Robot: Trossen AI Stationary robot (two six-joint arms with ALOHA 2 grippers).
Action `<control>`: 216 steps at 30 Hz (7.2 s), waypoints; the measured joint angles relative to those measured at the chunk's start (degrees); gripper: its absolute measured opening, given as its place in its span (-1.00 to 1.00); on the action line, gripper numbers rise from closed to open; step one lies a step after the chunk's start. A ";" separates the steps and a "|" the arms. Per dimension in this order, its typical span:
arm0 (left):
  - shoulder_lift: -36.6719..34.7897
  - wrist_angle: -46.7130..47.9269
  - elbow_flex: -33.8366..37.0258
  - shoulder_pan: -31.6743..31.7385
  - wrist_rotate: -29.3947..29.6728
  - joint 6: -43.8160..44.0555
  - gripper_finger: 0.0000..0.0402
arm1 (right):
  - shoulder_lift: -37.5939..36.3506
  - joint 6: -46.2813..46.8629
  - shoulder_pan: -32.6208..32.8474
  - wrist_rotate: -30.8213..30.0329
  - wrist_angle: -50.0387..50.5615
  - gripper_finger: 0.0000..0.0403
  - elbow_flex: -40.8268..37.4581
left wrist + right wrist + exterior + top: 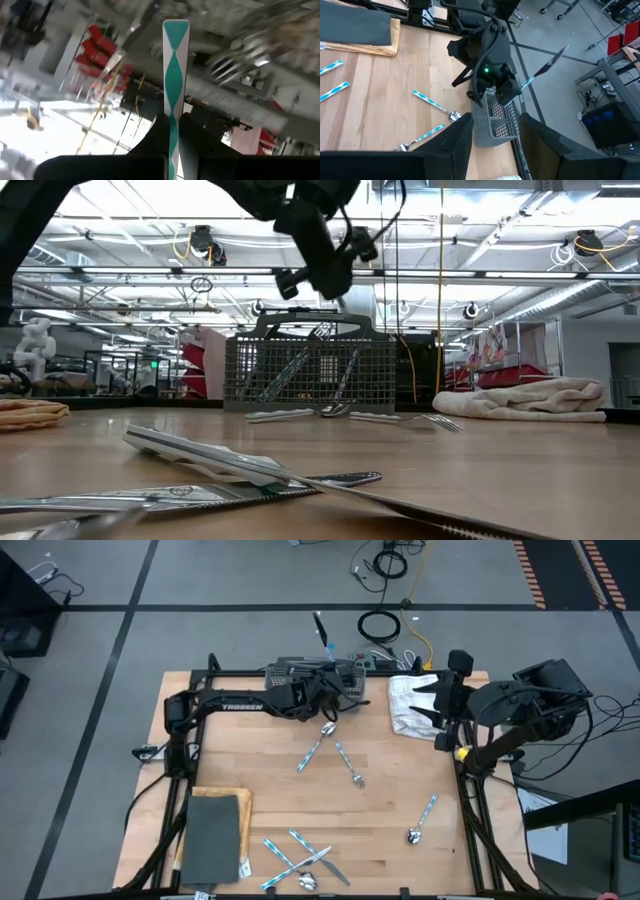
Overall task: Sort silverware
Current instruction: Put the blue knife into the silverware basket, then put the blue spoon into the silverware basket
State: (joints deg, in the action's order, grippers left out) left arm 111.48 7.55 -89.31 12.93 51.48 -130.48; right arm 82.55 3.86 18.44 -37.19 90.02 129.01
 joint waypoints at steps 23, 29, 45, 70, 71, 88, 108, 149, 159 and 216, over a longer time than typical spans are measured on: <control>0.09 -11.28 10.77 0.96 -3.19 -6.95 -0.93 | 3.63 -0.22 0.04 3.17 0.00 -0.25 -0.04; 0.09 -11.07 14.22 0.92 -3.38 -6.92 -0.93 | 3.63 -0.20 0.04 3.17 0.00 -0.25 -0.04; 0.11 -11.78 15.09 0.00 -2.84 -1.78 -0.52 | 3.63 -0.22 0.04 3.21 0.00 -0.25 -0.04; -18.73 -15.18 2.85 -6.80 12.30 44.04 -0.48 | 3.63 5.62 -0.11 4.28 0.00 -0.25 -0.04; -20.62 -13.59 2.83 -7.60 13.14 52.64 -0.48 | 3.63 6.61 -0.11 4.30 -0.04 -0.25 -0.04; -22.77 49.44 2.91 -5.50 -29.19 155.77 -0.48 | 4.50 14.93 -0.13 -0.29 -1.12 -0.25 -0.02; 2.64 42.23 2.92 0.07 -49.93 162.97 -0.48 | 4.50 14.56 -0.13 -0.28 -1.42 -0.25 -0.02; 4.32 33.69 3.12 -6.14 -54.26 164.72 -0.91 | 4.50 14.97 -0.12 -0.23 -0.96 -0.25 -0.02; -12.51 28.65 2.99 -8.33 -24.13 160.01 -0.91 | 4.50 14.97 -0.12 -0.28 -1.13 -0.25 -0.02; -35.93 -51.80 61.34 17.38 -24.93 134.60 -0.27 | 4.50 11.57 -3.52 0.00 -12.63 -0.25 -0.04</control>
State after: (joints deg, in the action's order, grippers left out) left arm 75.55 -44.26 -27.97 30.30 26.55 4.12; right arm 87.05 15.43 14.92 -37.19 77.39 128.97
